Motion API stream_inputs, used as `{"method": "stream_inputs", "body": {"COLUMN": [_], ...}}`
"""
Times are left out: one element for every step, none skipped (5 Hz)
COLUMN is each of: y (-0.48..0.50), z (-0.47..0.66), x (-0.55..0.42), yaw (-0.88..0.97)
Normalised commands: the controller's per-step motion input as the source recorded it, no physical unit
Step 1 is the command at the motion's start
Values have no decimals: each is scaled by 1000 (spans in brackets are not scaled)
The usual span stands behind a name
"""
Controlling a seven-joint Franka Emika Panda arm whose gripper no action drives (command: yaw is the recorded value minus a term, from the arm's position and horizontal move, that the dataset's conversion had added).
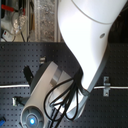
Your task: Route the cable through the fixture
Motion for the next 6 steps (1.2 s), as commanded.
{"method": "stream_inputs", "body": {"y": [200, 242, 313, 326, 346, 369], "z": [297, 329, 324, 321, 271, 230], "x": [-199, -290, -216, -101, -77, -96], "yaw": [-177, -220, -146, -17, -6, -14]}}
